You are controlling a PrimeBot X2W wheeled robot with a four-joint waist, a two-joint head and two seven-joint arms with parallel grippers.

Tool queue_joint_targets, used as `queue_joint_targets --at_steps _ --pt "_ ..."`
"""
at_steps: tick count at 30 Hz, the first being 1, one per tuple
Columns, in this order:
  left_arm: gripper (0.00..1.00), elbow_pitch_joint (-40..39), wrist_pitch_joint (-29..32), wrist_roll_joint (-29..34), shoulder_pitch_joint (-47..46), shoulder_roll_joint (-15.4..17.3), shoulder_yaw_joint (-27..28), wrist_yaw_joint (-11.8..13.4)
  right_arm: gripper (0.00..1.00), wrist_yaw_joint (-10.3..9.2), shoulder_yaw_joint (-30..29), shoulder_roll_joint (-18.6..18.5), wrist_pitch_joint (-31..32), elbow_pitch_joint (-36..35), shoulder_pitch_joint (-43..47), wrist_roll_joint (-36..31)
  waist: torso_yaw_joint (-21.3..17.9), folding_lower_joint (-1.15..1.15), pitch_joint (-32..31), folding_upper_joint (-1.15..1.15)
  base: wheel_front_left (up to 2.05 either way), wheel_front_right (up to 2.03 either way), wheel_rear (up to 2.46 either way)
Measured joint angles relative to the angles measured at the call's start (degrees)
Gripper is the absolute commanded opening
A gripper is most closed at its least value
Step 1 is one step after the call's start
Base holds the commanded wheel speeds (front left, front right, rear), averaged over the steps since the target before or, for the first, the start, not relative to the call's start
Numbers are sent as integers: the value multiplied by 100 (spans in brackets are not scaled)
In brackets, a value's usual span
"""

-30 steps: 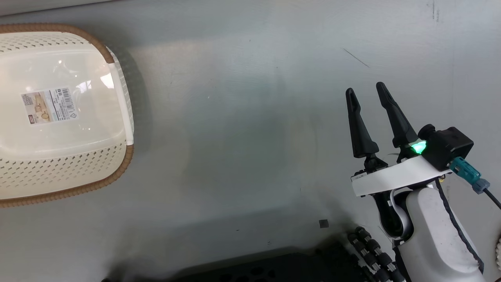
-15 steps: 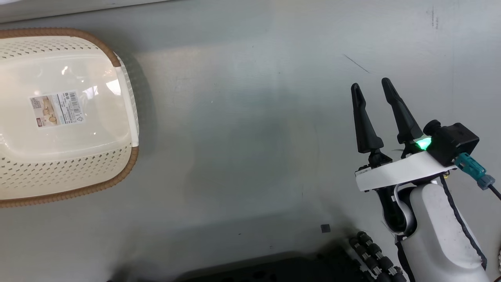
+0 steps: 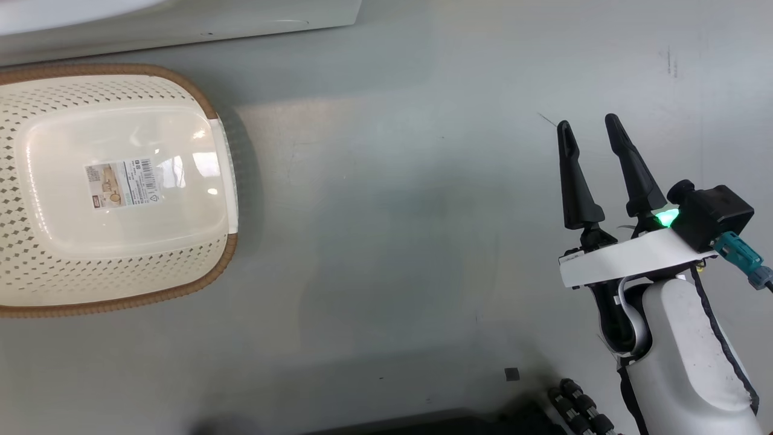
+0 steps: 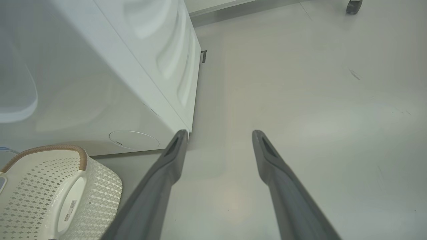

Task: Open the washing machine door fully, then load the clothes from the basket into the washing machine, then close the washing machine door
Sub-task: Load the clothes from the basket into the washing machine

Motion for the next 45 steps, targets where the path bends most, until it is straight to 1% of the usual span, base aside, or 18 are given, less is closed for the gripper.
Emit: queue_joint_targets --at_steps 14,19,24,29,36,40,42,45 --pt "100 291 -119 -231 1105 -408 22 0 100 0 -22 -7 0 191 -86 -41 300 0 -715 0 0 0 0" --pt "100 264 -119 -248 1505 -421 76 0 100 0 -5 -10 0 289 -85 -83 364 0 -1021 0 0 0 0" --pt "100 -120 -119 -245 1869 -500 175 0 100 0 0 -12 0 381 -42 -86 401 0 -1350 0 0 0 0" --pt "100 -701 -120 -114 2273 -597 344 5 100 0 20 -13 0 463 147 -87 434 0 -1687 0 0 0 0" --pt "100 -1257 -119 -51 3195 -775 614 107 100 0 93 -12 0 511 280 -125 464 0 -2175 0 0 0 0" --pt "100 -1781 -121 20 3603 -867 892 183 100 -1 108 -12 0 537 409 -156 468 0 -2462 0 0 0 0" --pt "100 -2051 -121 178 3819 -912 942 237 100 0 147 -12 0 535 456 -198 469 0 -2599 0 0 0 0" --pt "100 -2321 -121 286 4247 -962 989 241 100 -1 171 -11 0 527 508 -207 467 0 -2800 0 0 0 0"
